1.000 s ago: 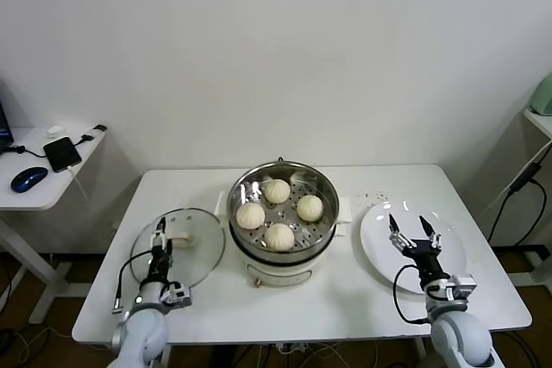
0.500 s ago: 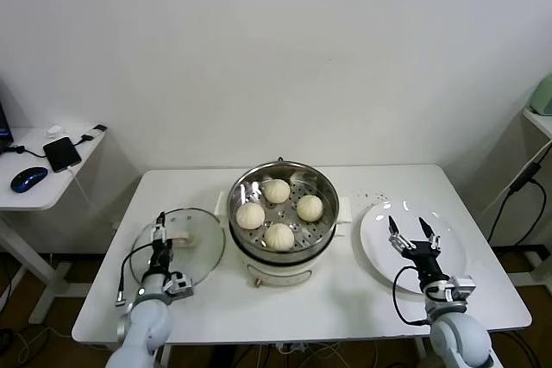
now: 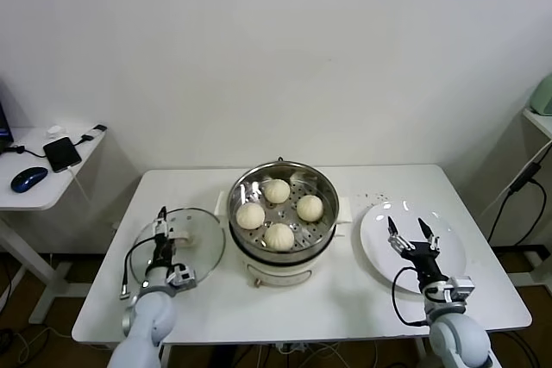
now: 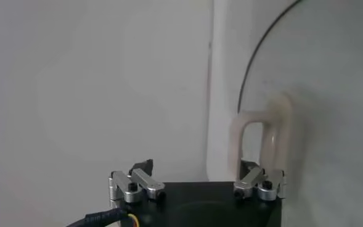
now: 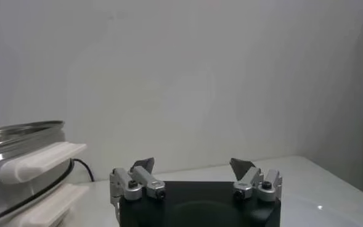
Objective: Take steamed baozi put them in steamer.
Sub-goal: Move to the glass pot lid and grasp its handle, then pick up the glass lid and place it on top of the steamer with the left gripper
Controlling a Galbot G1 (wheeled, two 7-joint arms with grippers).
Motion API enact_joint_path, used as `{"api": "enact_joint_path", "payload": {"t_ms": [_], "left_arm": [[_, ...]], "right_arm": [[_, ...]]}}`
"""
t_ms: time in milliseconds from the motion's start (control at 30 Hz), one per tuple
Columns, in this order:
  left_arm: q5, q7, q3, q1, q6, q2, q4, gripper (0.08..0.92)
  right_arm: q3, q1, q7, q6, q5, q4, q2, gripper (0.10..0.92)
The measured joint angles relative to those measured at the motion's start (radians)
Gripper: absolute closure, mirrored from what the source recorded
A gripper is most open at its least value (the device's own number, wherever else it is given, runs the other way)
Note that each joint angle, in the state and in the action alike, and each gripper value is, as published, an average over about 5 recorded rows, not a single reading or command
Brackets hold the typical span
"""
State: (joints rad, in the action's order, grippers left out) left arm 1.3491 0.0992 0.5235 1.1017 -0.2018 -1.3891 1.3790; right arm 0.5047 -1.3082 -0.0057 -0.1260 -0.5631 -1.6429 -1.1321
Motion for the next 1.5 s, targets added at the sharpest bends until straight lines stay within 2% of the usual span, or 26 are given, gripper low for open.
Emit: {"api": "enact_joint_path", "payload": {"t_ms": [167, 267, 833, 967, 1200, 1500], "left_arm": [[-0.006, 0.006, 0.006, -0.001, 0.002, 0.000, -0.013, 0.183], [-0.012, 0.007, 0.008, 0.002, 0.006, 0.001, -0.020, 0.234], [-0.050, 0.005, 0.016, 0.006, 0.011, 0.010, -0.045, 0.727], [-0.058, 0.000, 0.021, 0.013, 0.003, 0.009, -0.034, 0.819], [-0.076, -0.009, 0.005, 0.044, -0.054, 0.014, 0.039, 0.834], [-0.006, -0.053, -0.006, 0.105, -0.226, -0.010, 0.227, 0.834]], "right_arm": [[0.000, -0.001, 0.000, -0.001, 0.000, 0.001, 0.000, 0.203], [0.000, 0.001, -0.001, -0.001, 0.000, 0.001, -0.002, 0.203], [-0.001, 0.003, -0.001, 0.003, 0.014, -0.002, -0.012, 0.203], [0.000, 0.007, -0.001, 0.004, 0.014, -0.004, -0.015, 0.203], [0.005, 0.009, -0.001, 0.004, 0.011, -0.009, -0.013, 0.203], [0.014, 0.002, 0.002, 0.004, 0.005, -0.022, -0.013, 0.203]]}}
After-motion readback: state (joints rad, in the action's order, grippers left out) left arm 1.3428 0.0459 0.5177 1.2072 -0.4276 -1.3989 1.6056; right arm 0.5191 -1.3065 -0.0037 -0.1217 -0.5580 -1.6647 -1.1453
